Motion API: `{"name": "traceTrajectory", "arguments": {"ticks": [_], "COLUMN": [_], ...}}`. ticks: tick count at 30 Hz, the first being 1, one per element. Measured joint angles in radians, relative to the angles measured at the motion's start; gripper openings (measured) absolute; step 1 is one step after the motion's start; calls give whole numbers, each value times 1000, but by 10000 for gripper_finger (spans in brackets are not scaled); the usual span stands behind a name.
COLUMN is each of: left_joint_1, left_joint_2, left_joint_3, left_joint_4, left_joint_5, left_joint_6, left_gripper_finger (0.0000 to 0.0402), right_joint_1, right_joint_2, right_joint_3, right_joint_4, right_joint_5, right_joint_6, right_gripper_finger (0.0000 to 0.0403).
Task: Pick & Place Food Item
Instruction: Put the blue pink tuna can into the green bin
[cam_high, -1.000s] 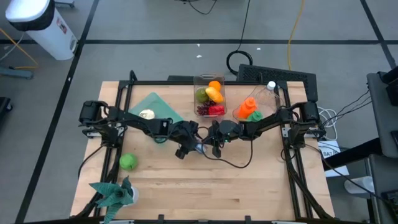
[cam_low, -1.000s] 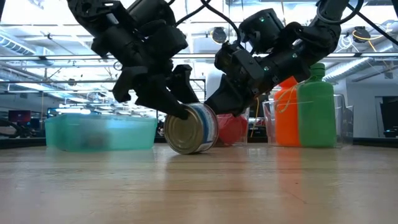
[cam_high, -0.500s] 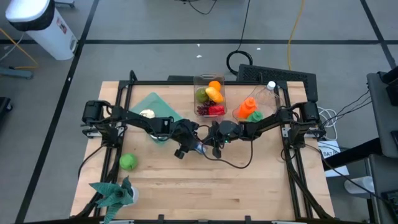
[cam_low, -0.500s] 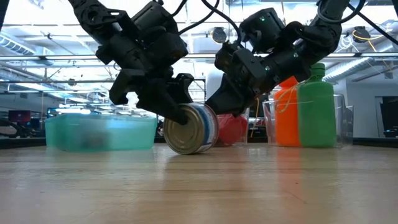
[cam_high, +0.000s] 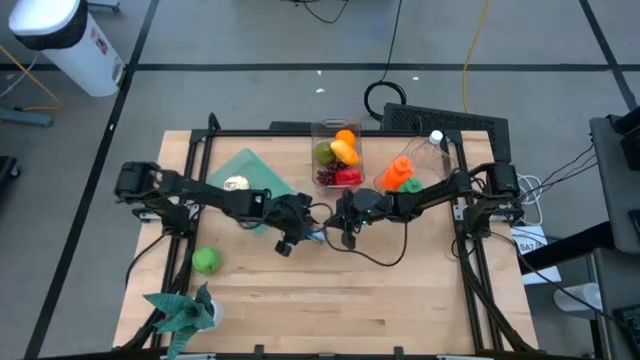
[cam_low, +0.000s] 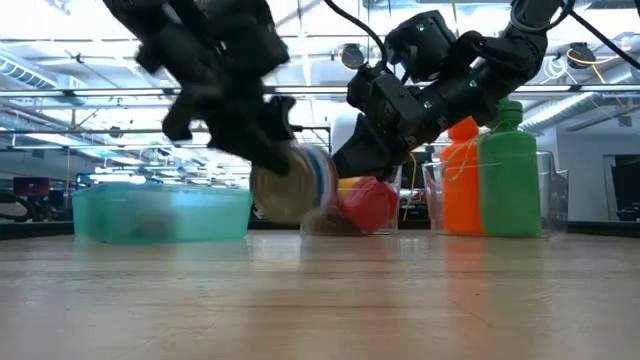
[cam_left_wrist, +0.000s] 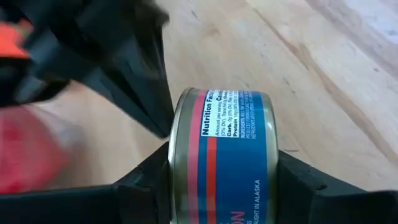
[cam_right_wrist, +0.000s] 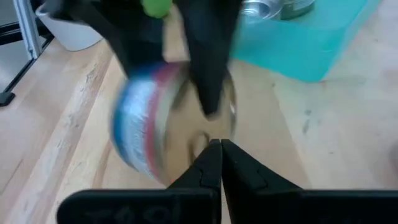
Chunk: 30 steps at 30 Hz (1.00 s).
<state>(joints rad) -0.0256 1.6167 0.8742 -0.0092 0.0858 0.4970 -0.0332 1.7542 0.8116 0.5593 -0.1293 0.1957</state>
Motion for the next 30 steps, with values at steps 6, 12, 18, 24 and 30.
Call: {"name": "traceTrajectory", "arguments": {"ticks": [6,12,18,24,30], "left_joint_1": [-71,-82,-61,-42,-37], "left_joint_2": [-229,-441,-487,-409,-320], "left_joint_3": [0,0,0,0,0], "left_joint_4": [-206,-513,-816,-926,-931], "left_joint_5": [-242,-580,-742,-738,-755], "left_joint_6": [-44,-241,-504,-551,-498], "left_gripper_finger": [183,183,183,183,183], "right_joint_1": [-7,-7,-7,-7,-7], "right_joint_2": [-65,-80,-80,-80,-80], "right_joint_3": [0,0,0,0,0], "right_joint_4": [-104,-126,-124,-121,-121], "right_joint_5": [5,3,5,6,54], "right_joint_6": [-49,-78,-81,-81,-79], "right_gripper_finger": [0,0,0,0,0]}}
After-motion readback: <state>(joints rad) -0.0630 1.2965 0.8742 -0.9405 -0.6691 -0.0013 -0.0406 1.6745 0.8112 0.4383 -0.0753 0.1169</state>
